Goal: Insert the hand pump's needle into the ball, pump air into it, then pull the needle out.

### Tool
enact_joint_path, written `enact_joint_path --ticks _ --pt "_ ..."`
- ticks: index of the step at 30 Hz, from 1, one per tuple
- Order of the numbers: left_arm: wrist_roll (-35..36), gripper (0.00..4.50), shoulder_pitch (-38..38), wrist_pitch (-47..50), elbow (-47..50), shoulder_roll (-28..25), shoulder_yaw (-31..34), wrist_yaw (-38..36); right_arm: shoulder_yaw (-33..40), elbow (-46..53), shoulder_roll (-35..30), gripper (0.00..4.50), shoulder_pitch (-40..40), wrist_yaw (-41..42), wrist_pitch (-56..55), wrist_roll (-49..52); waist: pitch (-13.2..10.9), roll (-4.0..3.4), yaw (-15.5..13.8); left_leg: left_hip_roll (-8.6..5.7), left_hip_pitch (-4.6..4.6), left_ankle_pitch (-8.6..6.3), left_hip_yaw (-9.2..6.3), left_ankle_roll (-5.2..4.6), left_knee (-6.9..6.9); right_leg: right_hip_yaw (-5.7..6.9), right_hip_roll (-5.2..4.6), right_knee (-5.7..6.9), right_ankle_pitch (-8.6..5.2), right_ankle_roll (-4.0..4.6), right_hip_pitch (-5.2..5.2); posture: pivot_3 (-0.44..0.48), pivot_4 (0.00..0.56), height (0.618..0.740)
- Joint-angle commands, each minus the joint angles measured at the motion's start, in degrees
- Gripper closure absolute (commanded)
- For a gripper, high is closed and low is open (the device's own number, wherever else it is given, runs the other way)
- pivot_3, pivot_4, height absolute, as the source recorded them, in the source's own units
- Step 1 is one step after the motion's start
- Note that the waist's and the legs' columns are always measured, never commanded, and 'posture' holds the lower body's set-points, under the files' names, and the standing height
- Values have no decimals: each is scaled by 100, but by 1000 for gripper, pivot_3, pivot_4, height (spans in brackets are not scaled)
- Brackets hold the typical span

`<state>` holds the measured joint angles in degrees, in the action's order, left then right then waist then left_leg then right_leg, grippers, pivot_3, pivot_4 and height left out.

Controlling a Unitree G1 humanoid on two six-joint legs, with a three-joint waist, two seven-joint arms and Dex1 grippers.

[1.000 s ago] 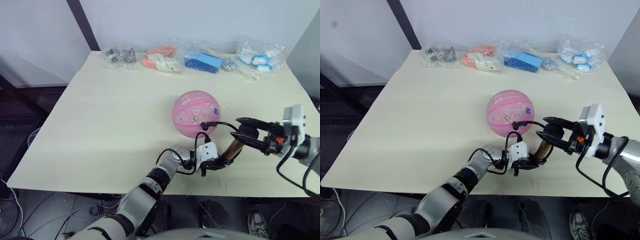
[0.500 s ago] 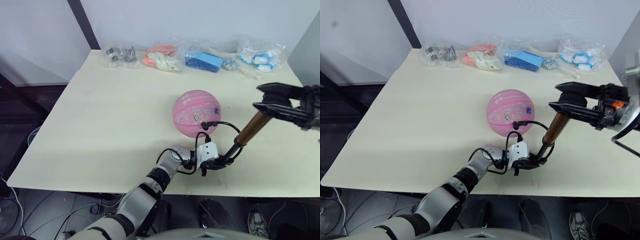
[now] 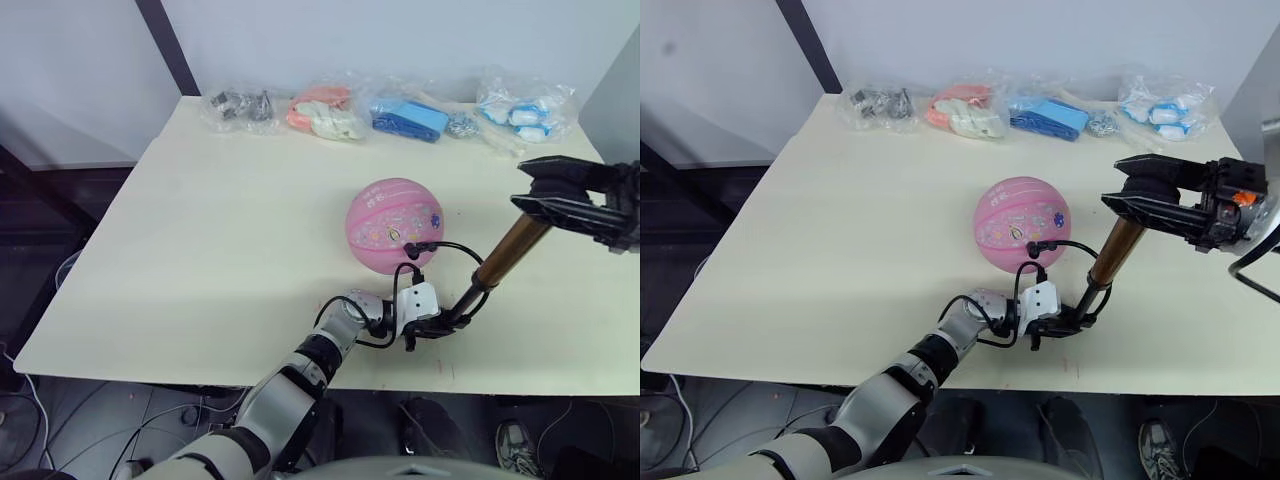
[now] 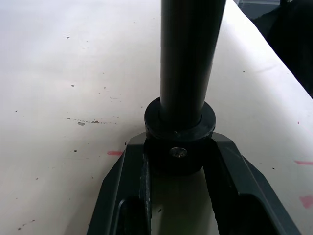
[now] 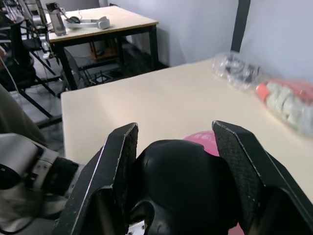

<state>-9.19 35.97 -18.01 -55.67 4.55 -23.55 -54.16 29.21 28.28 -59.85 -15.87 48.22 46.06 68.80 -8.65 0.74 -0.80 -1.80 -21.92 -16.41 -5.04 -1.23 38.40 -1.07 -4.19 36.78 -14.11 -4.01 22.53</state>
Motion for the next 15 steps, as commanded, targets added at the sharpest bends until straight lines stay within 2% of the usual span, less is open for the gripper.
enact_joint_path --ticks 1,5,9,15 --pt "-212 3427 -168 240 -478 -149 -88 69 -259 303 348 2478 370 159 -580 -726 10 17 10 2 11 0 -2 0 0 2 6 0 -1 0 -9 0 150 736" --pt "-214 3427 -160 225 -502 -145 -93 90 -642 395 911 2478 911 101 -995 -1245 26 19 22 4 32 0 -2 0 0 2 12 0 -1 0 -30 0 150 736" --pt "-209 3427 -165 222 -500 -148 -89 93 -895 314 1119 2478 1190 235 -1314 -1643 29 22 23 3 37 0 -4 1 0 2 12 -1 -1 0 -35 0 150 736" --pt "-207 3427 -185 236 -476 -147 -96 70 -1679 70 1601 2478 1699 479 -1998 -2473 43 37 28 2 42 0 -6 1 -1 4 13 -2 -2 1 -40 0 150 736"
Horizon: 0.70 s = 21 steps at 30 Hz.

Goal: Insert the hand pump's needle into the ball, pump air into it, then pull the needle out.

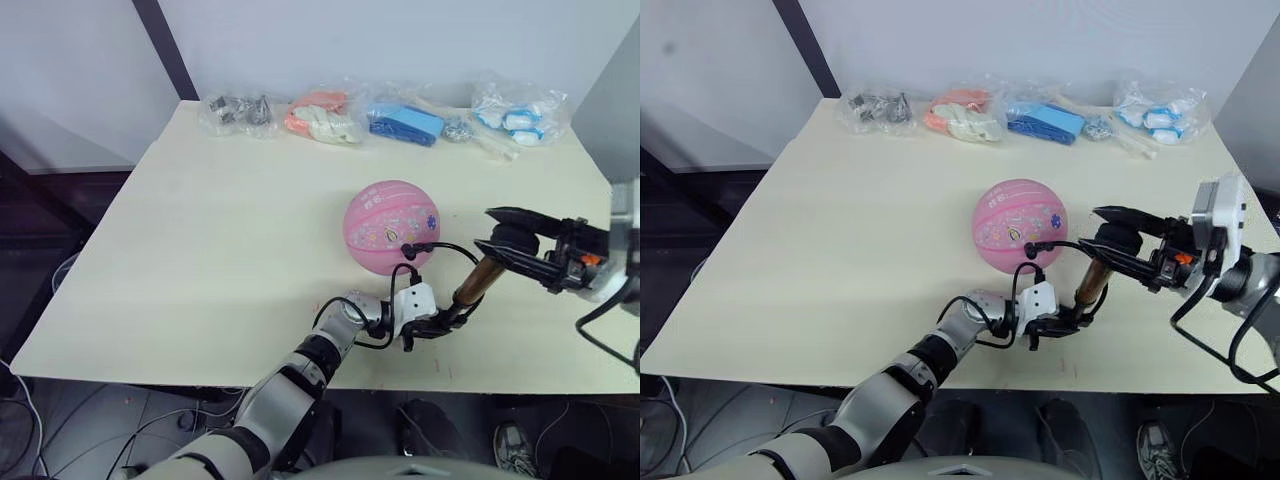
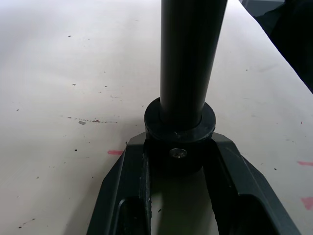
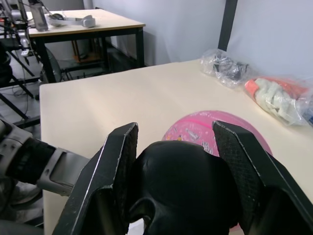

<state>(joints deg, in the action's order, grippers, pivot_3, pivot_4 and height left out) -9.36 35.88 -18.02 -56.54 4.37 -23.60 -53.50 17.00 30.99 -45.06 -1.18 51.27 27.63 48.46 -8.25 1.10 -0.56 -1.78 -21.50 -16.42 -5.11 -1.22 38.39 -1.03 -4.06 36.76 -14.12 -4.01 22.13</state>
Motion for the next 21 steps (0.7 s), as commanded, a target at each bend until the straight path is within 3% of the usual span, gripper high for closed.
enact_joint_path --ticks 1,11,16,21 --pt "-189 3427 -170 241 -388 -130 -87 7 -568 -282 212 2478 258 185 -290 -582 4 3 6 -1 2 0 0 0 0 0 0 0 0 0 -1 0 150 736" --pt "-162 3427 -46 315 -294 -233 -57 -111 -1324 -1211 781 2478 479 346 -1454 -1756 6 6 117 0 61 -1 1 1 -13 0 3 -6 -3 0 -53 0 150 736" --pt "-144 3427 -20 348 -315 -255 -13 -87 -1287 -1241 1027 2478 461 221 -1582 -1673 6 6 135 2 67 -1 2 1 -15 -2 3 -5 -3 -1 -56 0 150 736" --pt "-184 3427 14 323 -302 -305 -39 -152 -920 -853 823 2478 238 171 -1264 -1261 4 6 135 3 66 -1 1 1 -15 -2 3 -4 -2 0 -55 0 150 736"
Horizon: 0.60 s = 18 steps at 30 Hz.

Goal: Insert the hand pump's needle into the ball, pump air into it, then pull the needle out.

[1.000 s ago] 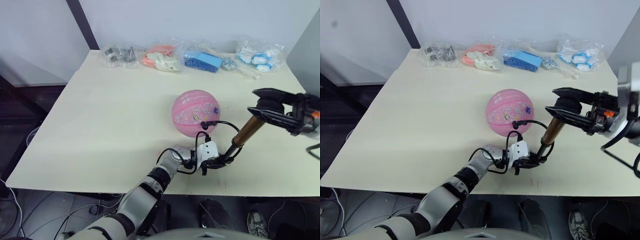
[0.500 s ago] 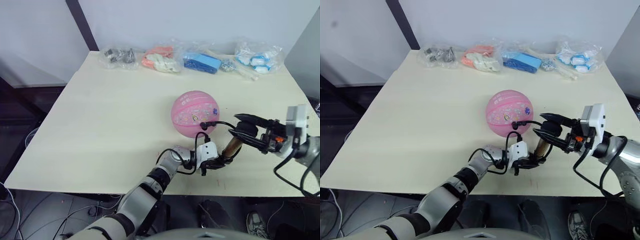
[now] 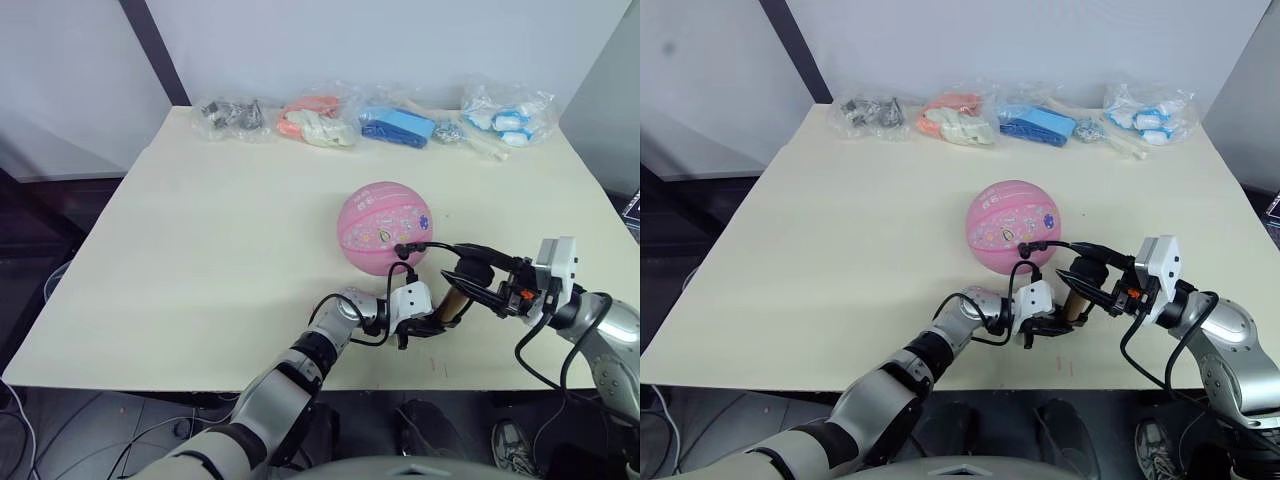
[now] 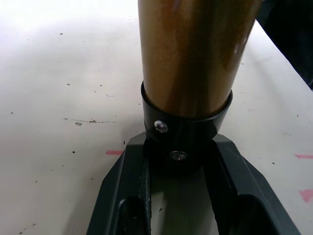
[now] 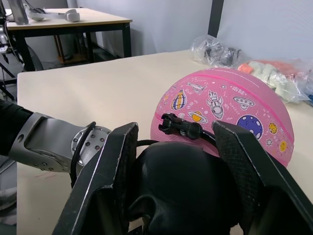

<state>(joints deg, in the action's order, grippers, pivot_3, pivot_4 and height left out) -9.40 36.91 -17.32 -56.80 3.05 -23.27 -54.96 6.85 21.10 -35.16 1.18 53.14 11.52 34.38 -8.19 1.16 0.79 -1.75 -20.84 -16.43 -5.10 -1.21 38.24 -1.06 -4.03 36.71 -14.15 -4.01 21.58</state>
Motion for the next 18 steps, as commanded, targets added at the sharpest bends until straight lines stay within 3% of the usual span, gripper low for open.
enact_joint_path --ticks 1,11,18 --pt "-183 3427 -88 249 -276 -180 -71 -5 188 216 -242 2478 -49 -23 422 219 -3 0 1 0 -1 0 0 0 0 0 0 0 0 0 1 0 150 736" --pt "-184 3427 -269 280 -139 -174 -104 7 1529 886 -1467 2478 -902 -361 2064 2115 -45 -27 -6 1 -25 0 -1 0 3 -3 -7 -1 1 0 18 0 150 736" --pt "-179 3427 -260 292 -152 -142 -98 26 2016 803 -2160 2478 -1801 -625 2845 3117 -57 -24 -16 3 -35 0 -6 0 4 4 -7 -3 1 1 22 0 150 736"
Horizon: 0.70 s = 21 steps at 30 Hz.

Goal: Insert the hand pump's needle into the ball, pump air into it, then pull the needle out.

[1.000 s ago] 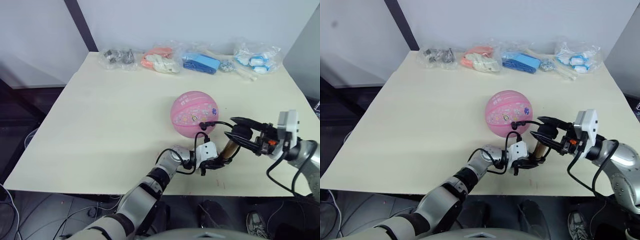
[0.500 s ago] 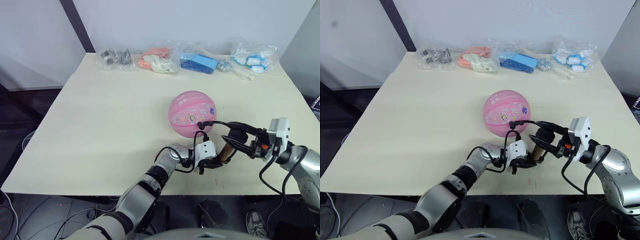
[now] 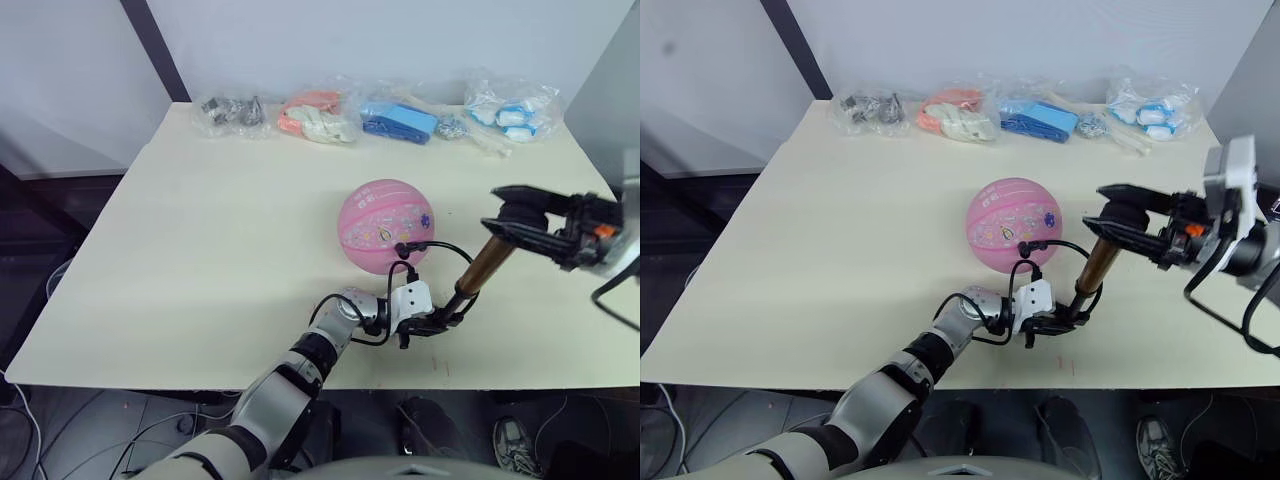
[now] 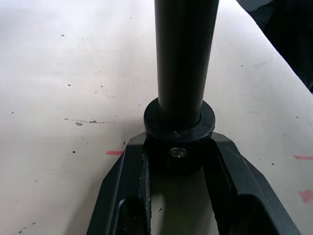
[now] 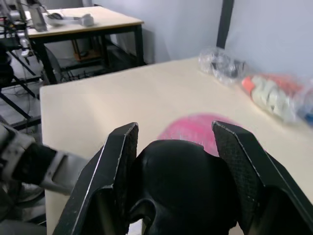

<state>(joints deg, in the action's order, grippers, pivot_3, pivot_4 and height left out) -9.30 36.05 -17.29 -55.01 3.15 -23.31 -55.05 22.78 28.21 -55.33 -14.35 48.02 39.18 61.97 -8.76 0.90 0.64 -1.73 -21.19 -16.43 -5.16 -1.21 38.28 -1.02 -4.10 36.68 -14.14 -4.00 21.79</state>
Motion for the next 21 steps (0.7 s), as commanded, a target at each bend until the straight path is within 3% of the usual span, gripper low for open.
enact_joint_path --ticks 1,11,21 --pt "-191 3427 -170 285 -338 -150 -94 40 456 70 -219 2478 -354 -145 148 423 -1 2 -2 0 -2 0 -1 0 0 1 0 -1 0 0 0 0 150 736" --pt "-244 3427 -169 154 -552 -138 -109 136 623 82 -584 2478 -758 -312 538 814 -2 1 -6 0 -12 0 3 0 3 -2 -5 -2 0 -1 9 0 150 736" --pt "-252 3427 -147 102 -600 -120 -120 140 32 517 118 2478 219 -250 133 -37 7 7 -12 -1 -13 0 5 0 4 -4 -4 -1 1 -2 10 0 150 736"
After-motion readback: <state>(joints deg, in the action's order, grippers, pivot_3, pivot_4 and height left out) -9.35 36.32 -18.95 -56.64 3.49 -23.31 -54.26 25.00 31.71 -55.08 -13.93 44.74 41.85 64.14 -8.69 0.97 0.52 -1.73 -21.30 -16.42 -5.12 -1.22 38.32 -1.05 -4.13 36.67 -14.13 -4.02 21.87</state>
